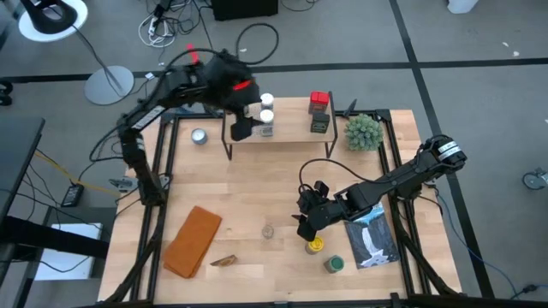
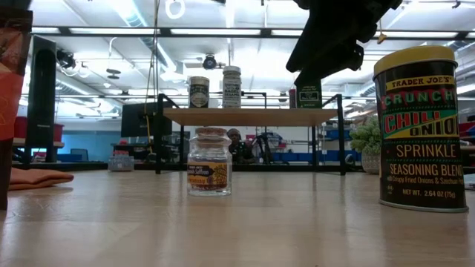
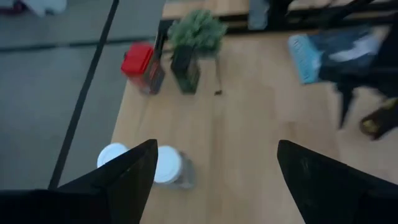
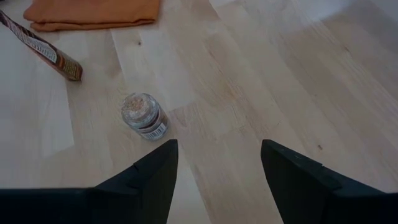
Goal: Shelf spices
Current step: Put the yellow seasoning bottle on the shelf
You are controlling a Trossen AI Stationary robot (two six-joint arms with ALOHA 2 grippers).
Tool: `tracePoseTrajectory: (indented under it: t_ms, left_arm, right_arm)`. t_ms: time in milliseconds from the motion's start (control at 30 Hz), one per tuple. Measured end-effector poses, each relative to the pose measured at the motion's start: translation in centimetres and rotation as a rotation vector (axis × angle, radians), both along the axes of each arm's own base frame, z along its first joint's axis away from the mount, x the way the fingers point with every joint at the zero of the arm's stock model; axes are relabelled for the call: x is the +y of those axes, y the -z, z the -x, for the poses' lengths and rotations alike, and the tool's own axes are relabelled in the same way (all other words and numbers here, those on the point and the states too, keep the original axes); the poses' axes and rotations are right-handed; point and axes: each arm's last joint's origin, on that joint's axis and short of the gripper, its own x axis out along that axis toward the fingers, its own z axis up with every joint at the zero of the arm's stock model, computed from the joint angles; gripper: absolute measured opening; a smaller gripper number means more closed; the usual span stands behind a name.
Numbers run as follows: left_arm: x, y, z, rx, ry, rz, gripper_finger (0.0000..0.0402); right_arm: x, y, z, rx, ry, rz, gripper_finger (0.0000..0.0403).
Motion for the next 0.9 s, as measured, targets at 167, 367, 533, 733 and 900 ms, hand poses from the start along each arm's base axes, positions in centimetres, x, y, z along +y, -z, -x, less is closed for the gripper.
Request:
tracePoseTrajectory:
  t_ms: [167,367,533,733,900]
  left_arm:
    - [-3.8,-1.8,2.2,-0.058,0.004,-0.059,0.0335]
    - [-7.5,0.4,3.2,-0.046,0.025,-0.074,0.0335]
    - [-9.9,4.2,4.7,-0.085,0.034,-0.053,0.0335]
    - [-12.0,9.4,8.3,-0.128,-0.005,0.012,0.0335]
    - [-13.1,13.4,11.3,-0.174,-0.020,0.104,0.0335]
  right_arm:
    - [0.0,0.0,0.0,-0.007,0.023,-0.024,0.0229]
    - [0.0,0.0,0.0,-0.013,0.042,-0.043,0.0229]
    - [0.1,-0.1,-0.1,-0.021,0.041,-0.047,0.0229]
    - [0.1,-0.1,-0.1,-0.027,0.040,-0.050,0.0229]
    - [0.1,-0.1,-0.1,-0.028,0.041,-0.048,0.0229]
